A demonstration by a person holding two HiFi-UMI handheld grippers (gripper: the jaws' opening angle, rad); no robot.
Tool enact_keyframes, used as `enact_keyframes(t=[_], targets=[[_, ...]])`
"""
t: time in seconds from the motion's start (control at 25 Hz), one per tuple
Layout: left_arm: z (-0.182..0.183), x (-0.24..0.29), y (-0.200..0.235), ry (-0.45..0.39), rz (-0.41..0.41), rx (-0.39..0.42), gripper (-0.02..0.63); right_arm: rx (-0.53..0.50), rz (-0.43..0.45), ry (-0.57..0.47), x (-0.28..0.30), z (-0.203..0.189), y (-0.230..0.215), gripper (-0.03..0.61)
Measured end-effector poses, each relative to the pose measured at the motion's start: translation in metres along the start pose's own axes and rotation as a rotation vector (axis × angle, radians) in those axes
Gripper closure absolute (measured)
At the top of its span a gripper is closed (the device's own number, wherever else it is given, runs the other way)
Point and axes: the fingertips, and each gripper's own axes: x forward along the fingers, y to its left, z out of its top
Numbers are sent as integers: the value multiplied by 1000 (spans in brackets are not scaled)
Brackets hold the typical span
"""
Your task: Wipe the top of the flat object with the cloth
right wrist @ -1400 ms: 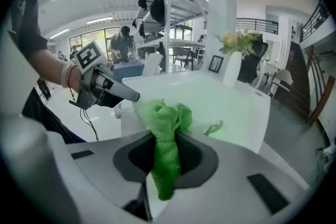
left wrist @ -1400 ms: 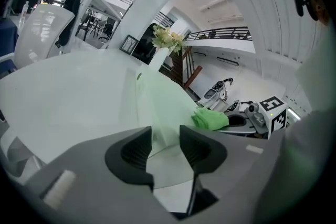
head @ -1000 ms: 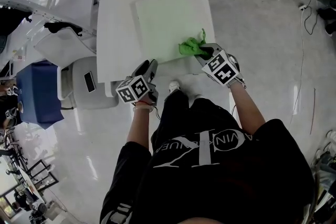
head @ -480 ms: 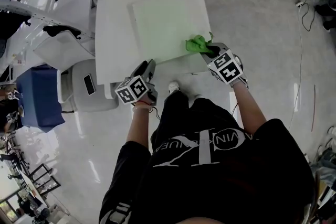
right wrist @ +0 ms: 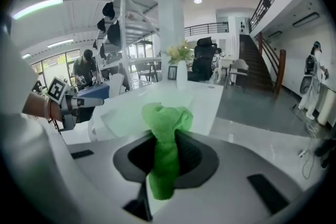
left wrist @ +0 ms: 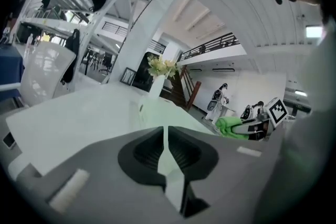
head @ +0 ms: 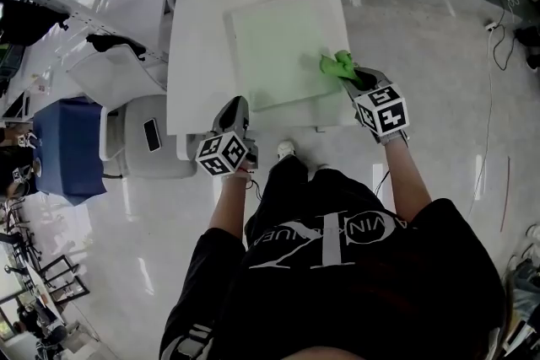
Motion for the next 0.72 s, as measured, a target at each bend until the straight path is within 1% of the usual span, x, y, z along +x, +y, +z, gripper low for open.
enact_keyframes(t=[0.16, 0.28, 0.56, 0.72], targets=[[27, 2, 3, -54, 13, 96, 598, -11, -6, -56, 4, 19, -2, 518], [47, 2, 4, -88, 26, 151, 601, -25, -4, -106, 5, 37, 0, 518], [99, 3, 6, -182, 47, 226, 602, -54, -6, -202, 3, 78, -1, 518], [125, 3, 8, -226, 53, 252, 603, -65, -6, -244, 3, 98, -2, 518]])
